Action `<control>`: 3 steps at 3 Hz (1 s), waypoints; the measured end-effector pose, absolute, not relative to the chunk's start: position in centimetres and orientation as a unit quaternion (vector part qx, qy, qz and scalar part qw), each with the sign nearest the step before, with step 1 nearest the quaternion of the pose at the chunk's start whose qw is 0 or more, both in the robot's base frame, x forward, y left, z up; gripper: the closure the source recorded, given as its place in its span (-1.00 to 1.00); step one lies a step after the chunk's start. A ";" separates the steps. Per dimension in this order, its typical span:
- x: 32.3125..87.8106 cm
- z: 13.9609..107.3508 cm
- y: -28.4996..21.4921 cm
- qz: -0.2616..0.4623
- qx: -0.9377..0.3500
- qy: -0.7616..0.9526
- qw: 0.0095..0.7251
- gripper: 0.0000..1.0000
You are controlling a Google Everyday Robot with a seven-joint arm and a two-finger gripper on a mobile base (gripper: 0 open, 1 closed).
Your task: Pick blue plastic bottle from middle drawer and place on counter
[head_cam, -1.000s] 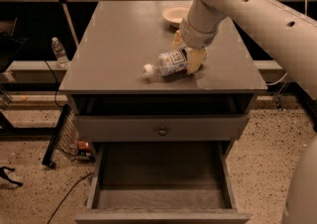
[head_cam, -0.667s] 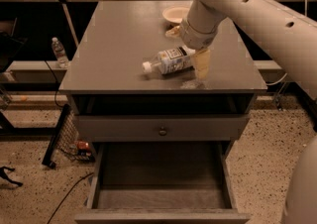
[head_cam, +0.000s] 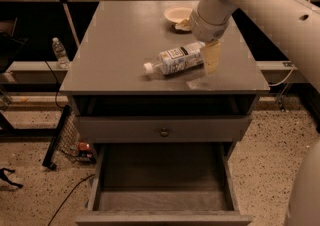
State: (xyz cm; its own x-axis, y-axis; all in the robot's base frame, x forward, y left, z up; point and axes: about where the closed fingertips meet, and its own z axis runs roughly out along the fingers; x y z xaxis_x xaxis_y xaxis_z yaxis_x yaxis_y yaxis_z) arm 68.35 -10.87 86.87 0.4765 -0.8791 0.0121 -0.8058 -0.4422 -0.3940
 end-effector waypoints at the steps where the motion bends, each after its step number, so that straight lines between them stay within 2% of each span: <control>1: 68.5 88.8 -14.0 -0.119 -0.821 0.530 0.173 -1.00; 3: 68.2 87.9 -24.7 -0.084 -0.736 0.638 0.211 -1.00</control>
Offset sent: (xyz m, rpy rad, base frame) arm 0.0044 -0.1437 0.0252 0.1508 0.0122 -0.3331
